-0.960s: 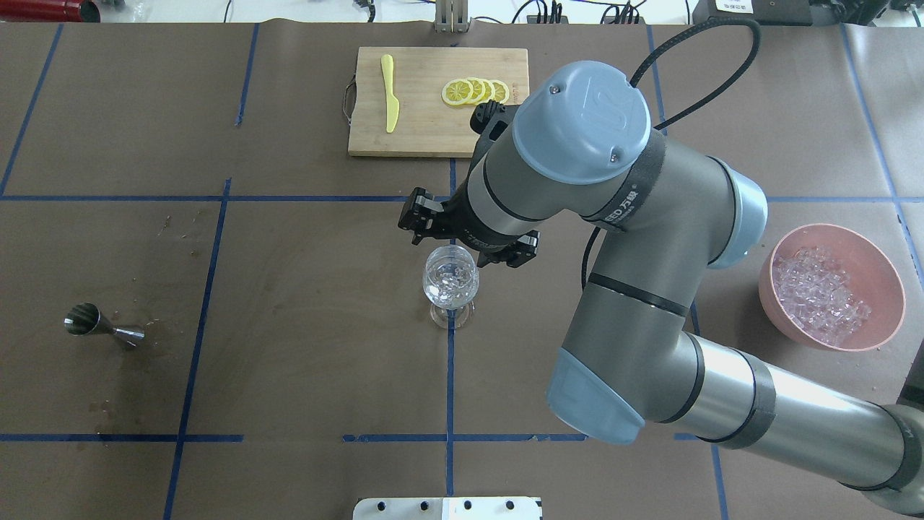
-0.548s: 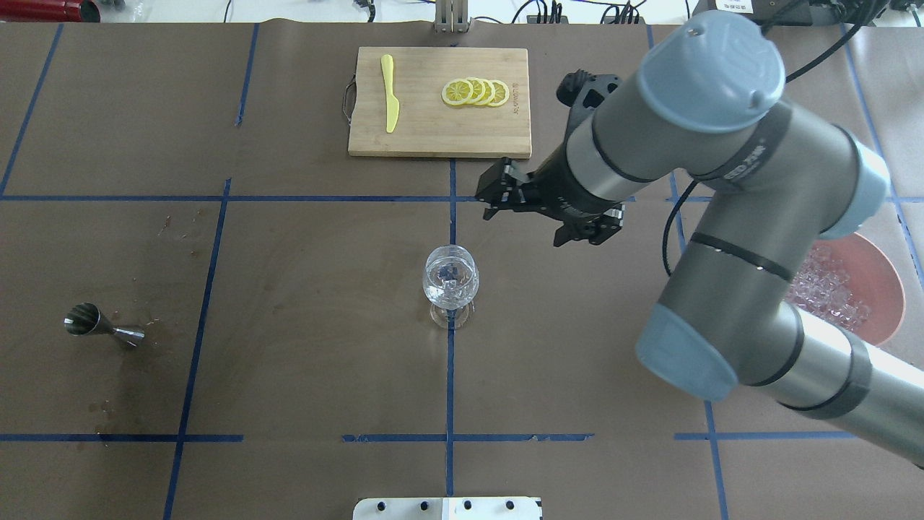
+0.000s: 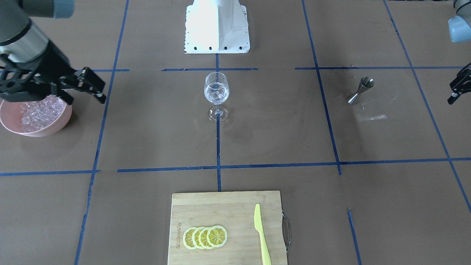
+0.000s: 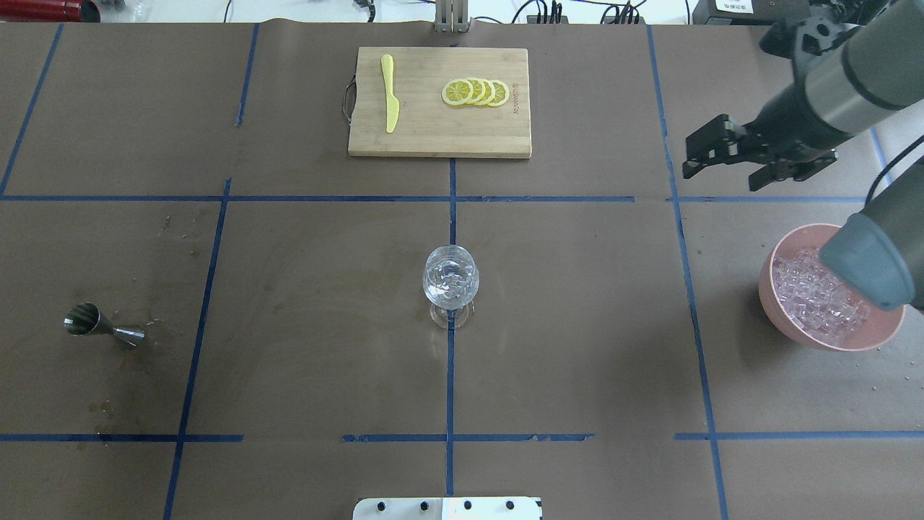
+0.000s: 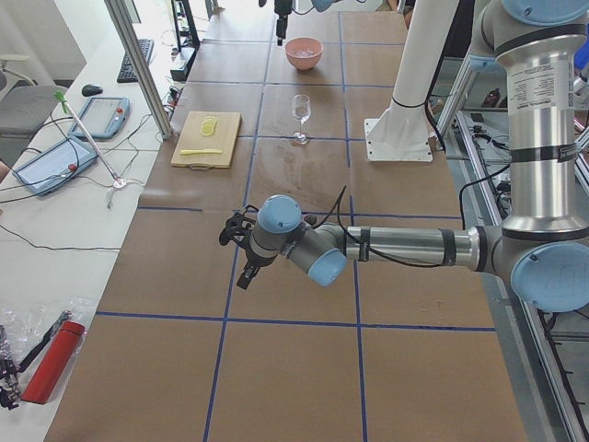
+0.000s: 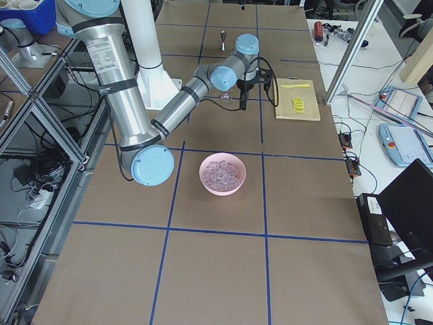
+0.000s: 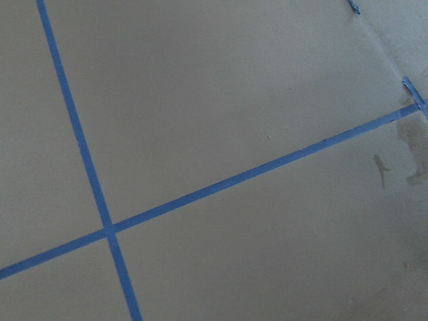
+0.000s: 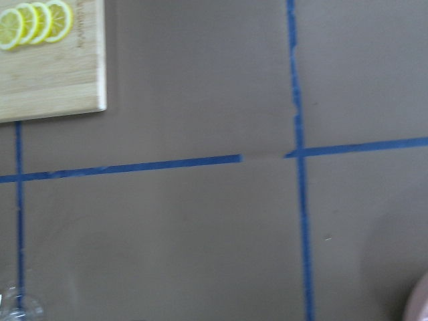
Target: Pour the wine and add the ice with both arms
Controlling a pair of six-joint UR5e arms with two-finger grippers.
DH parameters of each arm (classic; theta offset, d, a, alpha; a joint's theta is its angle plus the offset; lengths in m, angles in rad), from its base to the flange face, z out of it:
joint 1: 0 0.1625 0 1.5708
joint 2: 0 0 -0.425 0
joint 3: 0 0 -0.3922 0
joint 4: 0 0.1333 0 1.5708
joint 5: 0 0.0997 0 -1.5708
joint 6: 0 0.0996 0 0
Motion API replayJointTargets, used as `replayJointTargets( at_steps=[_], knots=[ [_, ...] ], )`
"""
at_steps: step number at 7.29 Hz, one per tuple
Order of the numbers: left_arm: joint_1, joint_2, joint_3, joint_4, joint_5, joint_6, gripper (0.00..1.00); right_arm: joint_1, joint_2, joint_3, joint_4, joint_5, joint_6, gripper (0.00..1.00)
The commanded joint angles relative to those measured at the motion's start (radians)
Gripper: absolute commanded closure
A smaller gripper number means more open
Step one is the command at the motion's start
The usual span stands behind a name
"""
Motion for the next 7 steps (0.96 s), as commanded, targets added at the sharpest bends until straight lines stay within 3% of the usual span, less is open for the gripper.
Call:
replayJointTargets(
  at_steps=[1, 2, 4, 5, 7],
  knots=[
    [-0.146, -0.173, -0.004, 0.391, -0.002, 0.238, 0.0, 0.192, -0.155, -0.018, -0.054, 0.013, -0.403, 0.0],
    [-0.181, -0.24, -0.004, 0.505, -0.002, 0.283, 0.0, 0.255, -0.177, -0.021, -0.129, 0.014, -0.555, 0.0],
    [-0.186, -0.215, -0.012, 0.525, -0.015, 0.274, 0.0, 0.418, -0.171, -0.125, -0.243, 0.014, -0.901, 0.0],
    [-0.186, -0.154, -0.032, 0.508, -0.07, 0.274, 0.0, 0.472, -0.171, -0.2, -0.245, 0.017, -1.021, 0.0],
    [-0.186, -0.038, -0.09, 0.417, -0.085, 0.276, 0.0, 0.483, -0.174, -0.227, -0.248, 0.087, -1.062, 0.0]
  ],
)
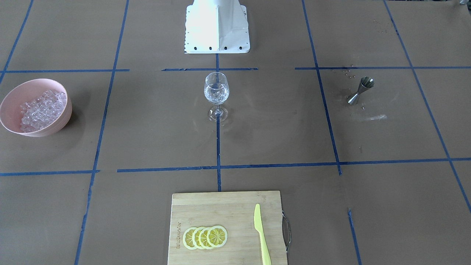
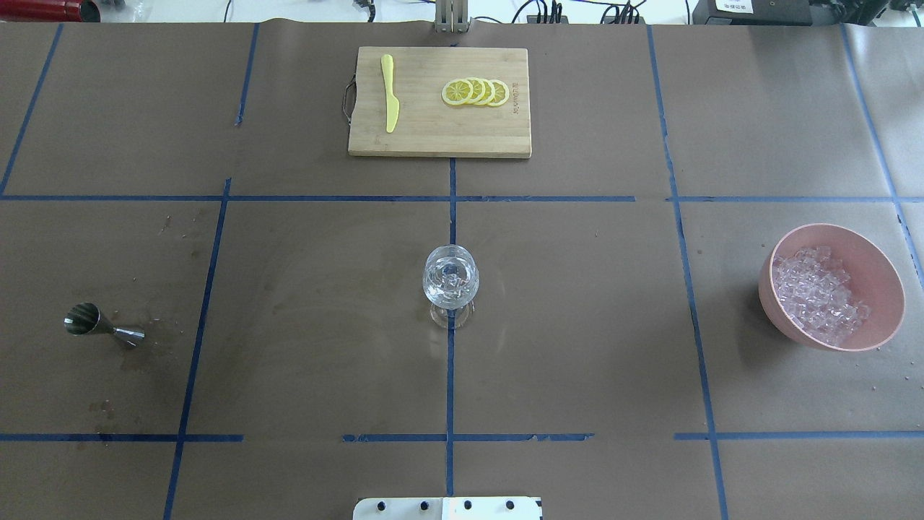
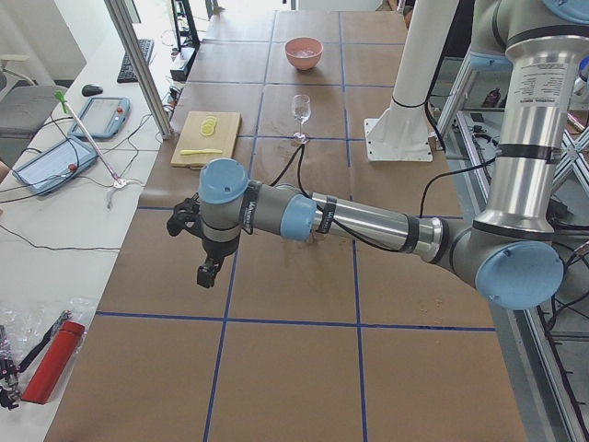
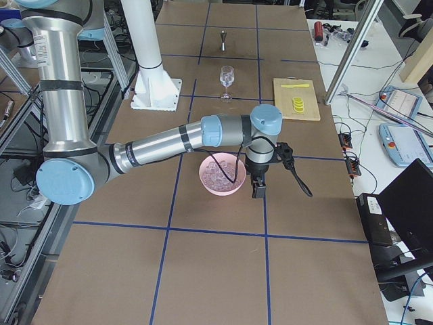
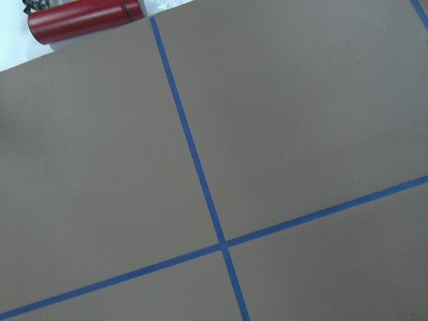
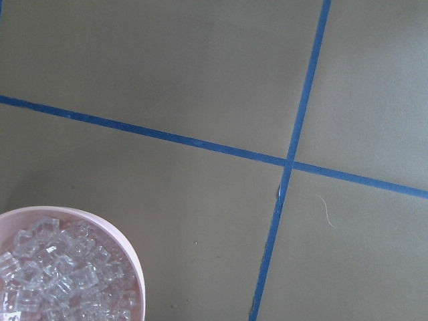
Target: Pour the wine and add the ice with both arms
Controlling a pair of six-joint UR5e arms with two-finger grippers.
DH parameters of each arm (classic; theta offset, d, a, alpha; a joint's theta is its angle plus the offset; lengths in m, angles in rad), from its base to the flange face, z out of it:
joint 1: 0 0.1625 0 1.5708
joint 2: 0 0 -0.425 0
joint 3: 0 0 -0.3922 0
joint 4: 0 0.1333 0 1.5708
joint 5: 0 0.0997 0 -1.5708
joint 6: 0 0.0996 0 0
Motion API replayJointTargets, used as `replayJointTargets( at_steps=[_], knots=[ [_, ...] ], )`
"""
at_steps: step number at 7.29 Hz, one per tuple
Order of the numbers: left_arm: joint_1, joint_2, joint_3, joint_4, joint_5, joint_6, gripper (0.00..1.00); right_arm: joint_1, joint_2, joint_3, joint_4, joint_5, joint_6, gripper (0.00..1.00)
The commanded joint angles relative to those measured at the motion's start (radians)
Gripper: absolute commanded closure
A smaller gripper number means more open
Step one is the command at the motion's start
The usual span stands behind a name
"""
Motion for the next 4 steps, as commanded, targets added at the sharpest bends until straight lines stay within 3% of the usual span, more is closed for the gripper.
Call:
replayJointTargets(
  at_steps=[1, 2, 4],
  knots=[
    [0.0, 0.128, -0.015, -0.169, -0.008, 0.007, 0.0, 0.015, 0.005, -0.021, -0.003, 0.031, -0.037, 0.0],
    [0.0, 0.147, -0.006, -0.339, 0.002, 0.002, 0.0, 0.015, 0.014, -0.021, -0.002, 0.031, -0.033, 0.0],
    [-0.003, 0.17, -0.006, -0.382, 0.0, 0.007, 0.0, 0.015, 0.026, -0.021, -0.002, 0.028, -0.028, 0.0]
  ],
)
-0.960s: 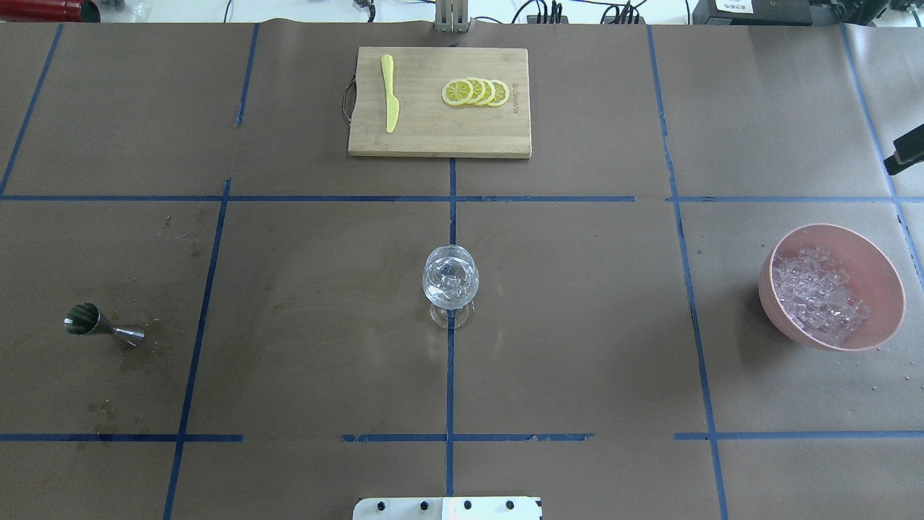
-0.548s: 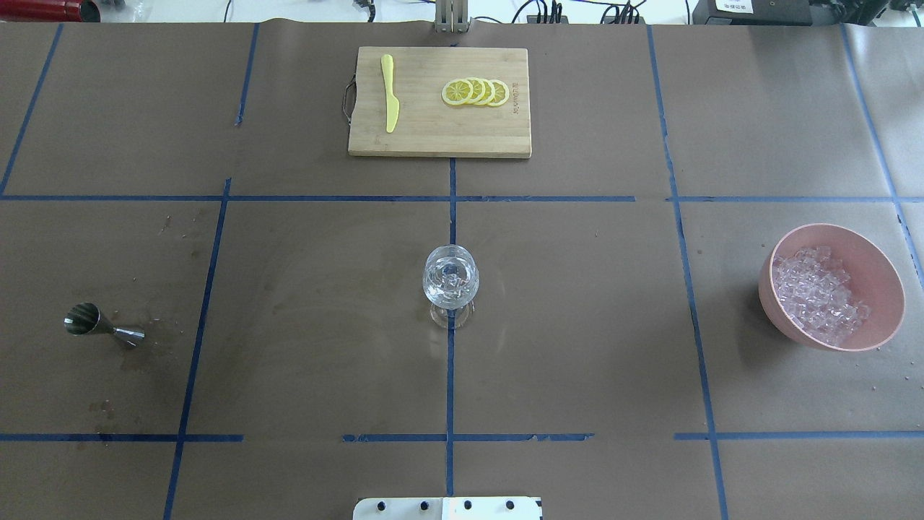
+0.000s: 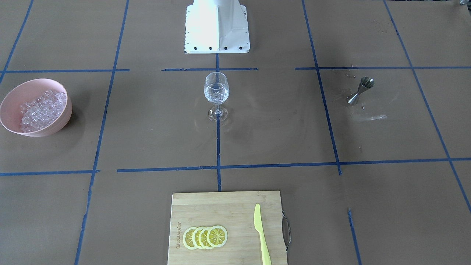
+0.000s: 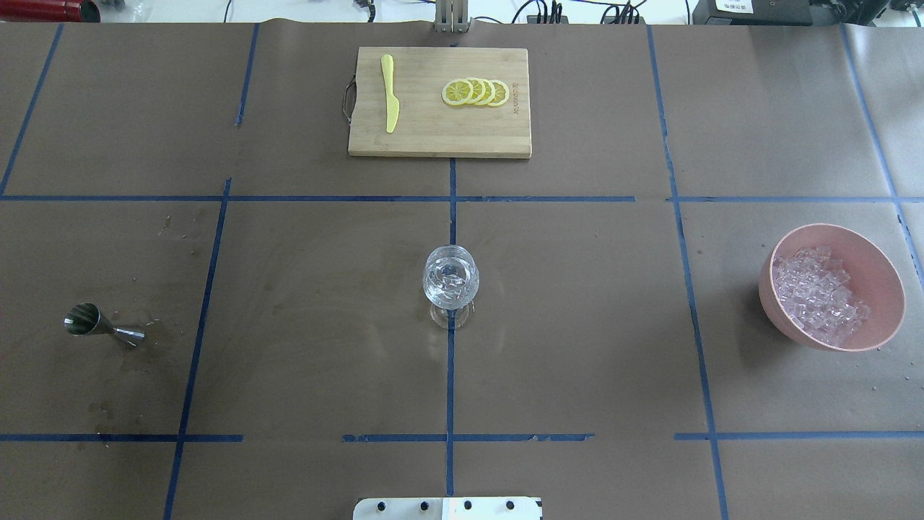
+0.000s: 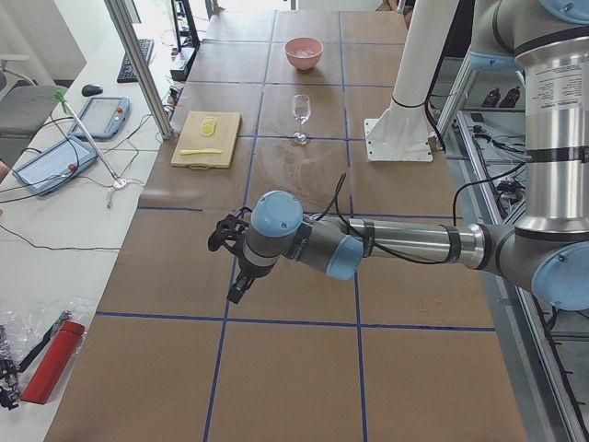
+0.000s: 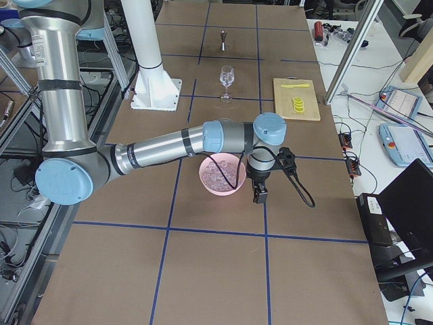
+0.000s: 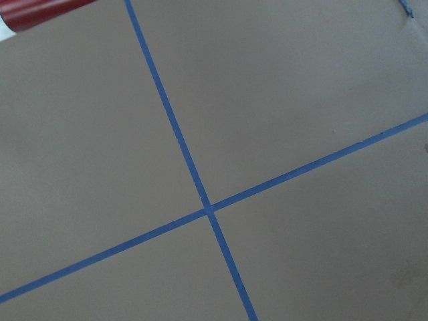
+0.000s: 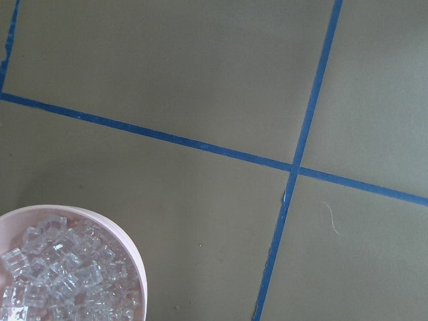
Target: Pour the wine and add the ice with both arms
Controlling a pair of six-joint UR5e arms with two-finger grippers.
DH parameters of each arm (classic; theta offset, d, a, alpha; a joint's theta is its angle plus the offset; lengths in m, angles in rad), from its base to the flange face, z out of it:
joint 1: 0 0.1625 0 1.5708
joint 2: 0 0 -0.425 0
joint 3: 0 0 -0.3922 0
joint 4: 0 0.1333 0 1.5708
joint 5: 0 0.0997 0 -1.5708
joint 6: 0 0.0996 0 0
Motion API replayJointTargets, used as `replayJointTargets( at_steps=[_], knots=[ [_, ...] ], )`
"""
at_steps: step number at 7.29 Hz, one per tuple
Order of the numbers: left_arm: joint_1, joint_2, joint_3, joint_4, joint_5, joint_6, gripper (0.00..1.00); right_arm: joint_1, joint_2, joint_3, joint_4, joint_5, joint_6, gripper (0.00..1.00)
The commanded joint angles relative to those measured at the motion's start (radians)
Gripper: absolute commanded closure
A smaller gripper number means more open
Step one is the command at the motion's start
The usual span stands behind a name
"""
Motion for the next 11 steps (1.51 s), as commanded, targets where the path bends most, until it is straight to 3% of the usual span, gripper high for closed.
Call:
replayJointTargets(
  at_steps=[1, 2, 4, 6, 11],
  knots=[
    [-0.004, 0.009, -0.001, -0.041, 0.003, 0.003, 0.0, 0.0, 0.011, -0.008, 0.003, -0.001, 0.007, 0.0],
    [0.001, 0.007, 0.012, -0.026, 0.002, 0.002, 0.0, 0.002, 0.009, -0.013, 0.003, 0.0, 0.007, 0.0],
    [-0.004, -0.03, -0.031, 0.242, 0.005, 0.002, 0.0, 0.003, -0.006, -0.013, 0.003, 0.003, 0.007, 0.0],
    [0.001, 0.03, -0.03, 0.244, 0.002, 0.003, 0.0, 0.003, -0.012, -0.011, 0.006, 0.002, 0.007, 0.0],
    [0.006, 0.041, -0.021, 0.263, 0.002, 0.002, 0.0, 0.003, -0.037, -0.013, 0.009, 0.003, 0.009, 0.0]
  ],
)
